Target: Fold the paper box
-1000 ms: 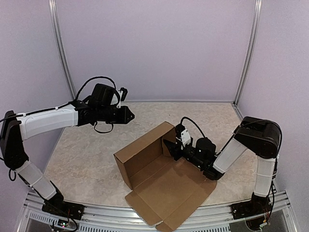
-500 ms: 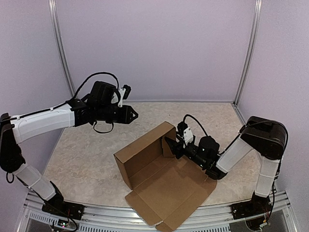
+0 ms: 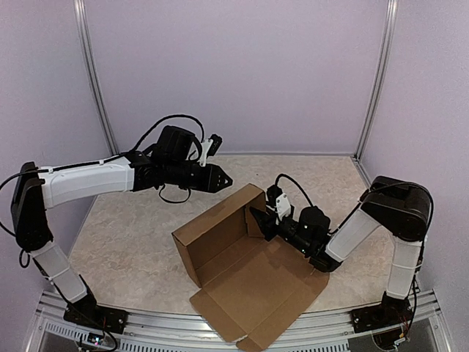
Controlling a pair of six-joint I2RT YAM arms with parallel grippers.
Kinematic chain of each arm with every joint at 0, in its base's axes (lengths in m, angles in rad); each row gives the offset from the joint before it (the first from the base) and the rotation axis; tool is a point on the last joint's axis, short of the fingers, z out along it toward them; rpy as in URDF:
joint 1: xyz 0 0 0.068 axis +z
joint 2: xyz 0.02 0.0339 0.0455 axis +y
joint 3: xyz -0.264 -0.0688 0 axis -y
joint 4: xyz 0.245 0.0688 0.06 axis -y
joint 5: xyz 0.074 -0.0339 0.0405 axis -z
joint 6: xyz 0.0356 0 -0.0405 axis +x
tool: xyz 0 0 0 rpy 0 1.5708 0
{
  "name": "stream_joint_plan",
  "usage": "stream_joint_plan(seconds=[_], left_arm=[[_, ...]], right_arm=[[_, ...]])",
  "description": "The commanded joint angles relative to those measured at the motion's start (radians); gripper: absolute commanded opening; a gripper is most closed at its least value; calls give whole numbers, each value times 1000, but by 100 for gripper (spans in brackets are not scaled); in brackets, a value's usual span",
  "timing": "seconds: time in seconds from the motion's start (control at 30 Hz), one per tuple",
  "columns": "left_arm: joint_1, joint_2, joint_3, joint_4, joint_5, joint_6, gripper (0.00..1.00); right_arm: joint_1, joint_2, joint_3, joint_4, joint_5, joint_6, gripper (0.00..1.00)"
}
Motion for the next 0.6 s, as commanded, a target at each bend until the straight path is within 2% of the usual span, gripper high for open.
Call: stream_joint_plan(seconds=[0.0,0.57], left_arm=[[5,48,53,46,80,-31,27],[-44,127,39,101,145,-79,27]], right_arm=[[7,18,13,65,1,4,36],[22,59,48,83,60,24,34]])
